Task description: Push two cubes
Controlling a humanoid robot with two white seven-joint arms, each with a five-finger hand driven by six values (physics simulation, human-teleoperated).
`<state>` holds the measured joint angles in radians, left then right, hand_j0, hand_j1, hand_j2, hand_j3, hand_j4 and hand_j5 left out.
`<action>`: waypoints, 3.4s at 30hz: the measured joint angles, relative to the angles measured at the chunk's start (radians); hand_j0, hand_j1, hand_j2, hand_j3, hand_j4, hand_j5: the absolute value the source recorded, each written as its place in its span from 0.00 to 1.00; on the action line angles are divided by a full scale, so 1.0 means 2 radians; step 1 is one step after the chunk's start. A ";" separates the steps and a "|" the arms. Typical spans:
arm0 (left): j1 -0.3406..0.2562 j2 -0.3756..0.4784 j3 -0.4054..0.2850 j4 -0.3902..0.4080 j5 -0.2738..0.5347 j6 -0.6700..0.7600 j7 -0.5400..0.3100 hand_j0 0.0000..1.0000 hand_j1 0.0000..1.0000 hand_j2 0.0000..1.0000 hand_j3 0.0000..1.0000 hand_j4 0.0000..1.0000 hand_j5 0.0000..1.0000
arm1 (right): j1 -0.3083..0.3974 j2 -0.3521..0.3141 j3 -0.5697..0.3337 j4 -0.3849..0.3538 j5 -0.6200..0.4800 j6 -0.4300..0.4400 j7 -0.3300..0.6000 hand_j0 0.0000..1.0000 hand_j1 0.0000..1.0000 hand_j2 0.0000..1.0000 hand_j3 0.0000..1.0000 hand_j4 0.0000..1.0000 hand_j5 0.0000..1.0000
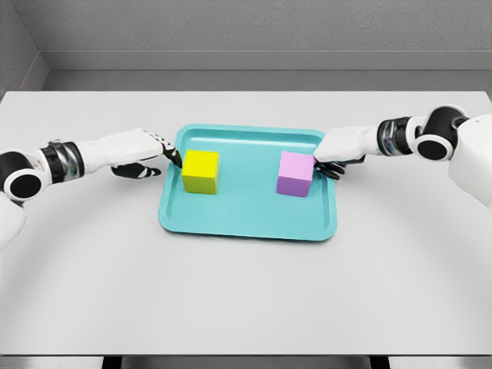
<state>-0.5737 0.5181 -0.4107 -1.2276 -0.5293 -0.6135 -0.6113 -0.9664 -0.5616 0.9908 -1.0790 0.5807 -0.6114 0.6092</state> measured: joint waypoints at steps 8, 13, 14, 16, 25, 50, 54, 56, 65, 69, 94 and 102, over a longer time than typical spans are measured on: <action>0.000 -0.001 -0.007 -0.005 0.005 0.003 0.001 0.61 0.61 0.61 0.61 0.61 0.61 | -0.002 0.007 0.001 0.000 -0.004 -0.001 0.001 0.10 0.10 0.10 0.10 0.10 0.10; 0.000 0.000 -0.007 -0.006 0.002 0.001 0.000 0.60 0.60 0.60 0.60 0.60 0.60 | -0.002 0.010 0.001 -0.001 -0.005 -0.001 0.001 0.10 0.10 0.10 0.10 0.10 0.10; 0.000 0.001 -0.007 -0.006 0.002 0.001 0.000 0.60 0.60 0.60 0.60 0.60 0.60 | -0.002 0.011 0.001 -0.001 -0.005 -0.001 0.001 0.10 0.10 0.10 0.10 0.10 0.10; 0.000 0.003 -0.007 -0.004 0.002 0.000 0.000 0.60 0.60 0.60 0.60 0.60 0.60 | -0.002 0.013 0.001 -0.001 -0.005 -0.001 0.001 0.10 0.10 0.10 0.10 0.10 0.10; -0.004 -0.003 -0.006 0.012 0.002 0.001 0.001 0.60 0.60 0.60 0.60 0.60 0.60 | -0.002 0.021 0.001 -0.001 -0.005 -0.001 0.001 0.10 0.10 0.10 0.10 0.10 0.10; -0.005 -0.009 -0.003 0.006 0.019 0.000 0.000 0.58 0.58 0.58 0.58 0.58 0.58 | -0.027 0.020 -0.002 0.004 -0.001 -0.001 0.001 0.10 0.10 0.10 0.10 0.10 0.10; -0.007 -0.004 -0.002 0.002 0.033 0.000 0.000 0.58 0.58 0.58 0.58 0.58 0.58 | -0.039 0.005 -0.001 0.000 -0.002 -0.001 0.001 0.11 0.11 0.11 0.11 0.11 0.11; -0.007 -0.004 -0.001 0.004 0.035 0.000 0.000 0.54 0.54 0.54 0.54 0.54 0.54 | -0.040 -0.008 0.004 -0.006 -0.002 -0.001 0.001 0.11 0.11 0.11 0.11 0.11 0.11; -0.022 -0.016 -0.002 0.036 0.034 0.000 0.000 0.52 0.52 0.52 0.52 0.52 0.52 | -0.038 -0.043 0.067 -0.060 -0.003 -0.001 0.001 0.11 0.11 0.11 0.11 0.11 0.11; -0.026 -0.024 -0.004 0.043 0.034 0.000 0.000 0.52 0.52 0.52 0.52 0.52 0.52 | -0.037 -0.043 0.080 -0.074 -0.003 -0.001 0.001 0.11 0.11 0.11 0.11 0.11 0.11; -0.026 -0.062 -0.007 0.044 0.033 0.000 0.000 0.52 0.52 0.52 0.52 0.52 0.52 | -0.037 -0.026 0.095 -0.090 0.031 0.000 -0.004 0.11 0.11 0.11 0.11 0.11 0.11; -0.018 -0.034 -0.003 0.030 0.054 0.000 0.000 0.52 0.52 0.52 0.52 0.52 0.52 | -0.045 -0.012 0.096 -0.062 -0.002 -0.001 0.001 0.11 0.11 0.11 0.11 0.11 0.11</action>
<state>-0.6105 0.4511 -0.4163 -1.1678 -0.4219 -0.6140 -0.6113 -1.0569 -0.5858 1.1826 -1.2032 0.5767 -0.6125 0.6110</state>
